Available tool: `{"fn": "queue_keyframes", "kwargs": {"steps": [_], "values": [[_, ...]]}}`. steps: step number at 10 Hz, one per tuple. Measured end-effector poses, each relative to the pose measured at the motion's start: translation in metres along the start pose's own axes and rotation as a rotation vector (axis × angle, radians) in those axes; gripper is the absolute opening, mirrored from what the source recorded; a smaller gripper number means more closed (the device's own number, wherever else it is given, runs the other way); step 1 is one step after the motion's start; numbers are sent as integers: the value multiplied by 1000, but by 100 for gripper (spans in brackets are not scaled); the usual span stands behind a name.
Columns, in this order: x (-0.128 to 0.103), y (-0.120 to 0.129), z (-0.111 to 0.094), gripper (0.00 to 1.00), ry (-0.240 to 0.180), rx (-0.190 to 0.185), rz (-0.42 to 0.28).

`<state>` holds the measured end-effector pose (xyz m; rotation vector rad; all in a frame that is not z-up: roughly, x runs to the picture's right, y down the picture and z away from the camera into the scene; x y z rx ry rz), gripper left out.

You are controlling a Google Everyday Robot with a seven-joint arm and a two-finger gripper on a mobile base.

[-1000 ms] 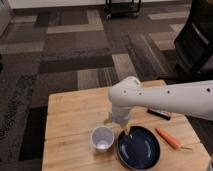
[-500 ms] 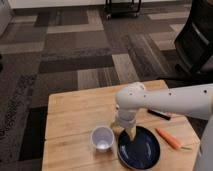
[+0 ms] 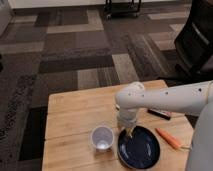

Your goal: Pick up the ceramic bowl

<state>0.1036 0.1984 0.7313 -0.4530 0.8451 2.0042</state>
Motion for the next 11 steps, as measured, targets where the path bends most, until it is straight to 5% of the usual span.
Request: {"fn": "queue_keyframes", "kwargs": {"steps": [3, 8, 11], "values": [[-14, 0, -30, 0, -42, -50, -5], [-44, -11, -115, 0, -200, -141, -28], [-43, -8, -119, 0, -204, -155, -35]]}}
